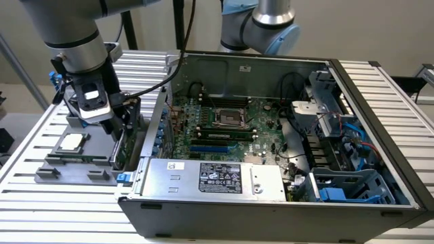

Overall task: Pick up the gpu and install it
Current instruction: 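Pick up the gpu and move the gpu toward the slot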

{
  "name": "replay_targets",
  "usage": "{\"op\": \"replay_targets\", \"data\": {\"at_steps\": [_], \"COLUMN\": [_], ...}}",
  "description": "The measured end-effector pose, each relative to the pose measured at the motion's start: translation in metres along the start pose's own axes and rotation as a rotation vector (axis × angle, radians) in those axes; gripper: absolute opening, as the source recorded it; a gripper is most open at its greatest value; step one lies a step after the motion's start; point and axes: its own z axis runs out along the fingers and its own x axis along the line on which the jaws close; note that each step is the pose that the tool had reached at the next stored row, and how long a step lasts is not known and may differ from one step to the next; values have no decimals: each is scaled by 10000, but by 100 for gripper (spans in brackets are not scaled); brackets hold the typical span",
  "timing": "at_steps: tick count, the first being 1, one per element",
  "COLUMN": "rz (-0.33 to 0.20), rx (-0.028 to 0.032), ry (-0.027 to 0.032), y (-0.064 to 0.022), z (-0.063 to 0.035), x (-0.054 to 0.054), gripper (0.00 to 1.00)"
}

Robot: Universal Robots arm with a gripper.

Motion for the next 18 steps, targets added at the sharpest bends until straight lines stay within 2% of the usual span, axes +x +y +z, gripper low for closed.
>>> {"op": "replay_targets", "data": {"at_steps": [4, 8, 10, 12, 15, 16, 18], "rz": [5, 6, 5, 0, -27, -41, -97], "rx": [-11, -33, -63, -183, -433, -481, -500], "ry": [-86, -220, -221, -205, -169, -162, -159], "y": [7, 4, -7, -23, -36, -40, -46], "z": [65, 119, 127, 129, 130, 131, 133], "x": [7, 12, 11, 9, 7, 8, 16], "gripper": [54, 54, 54, 54, 54, 54, 54]}}
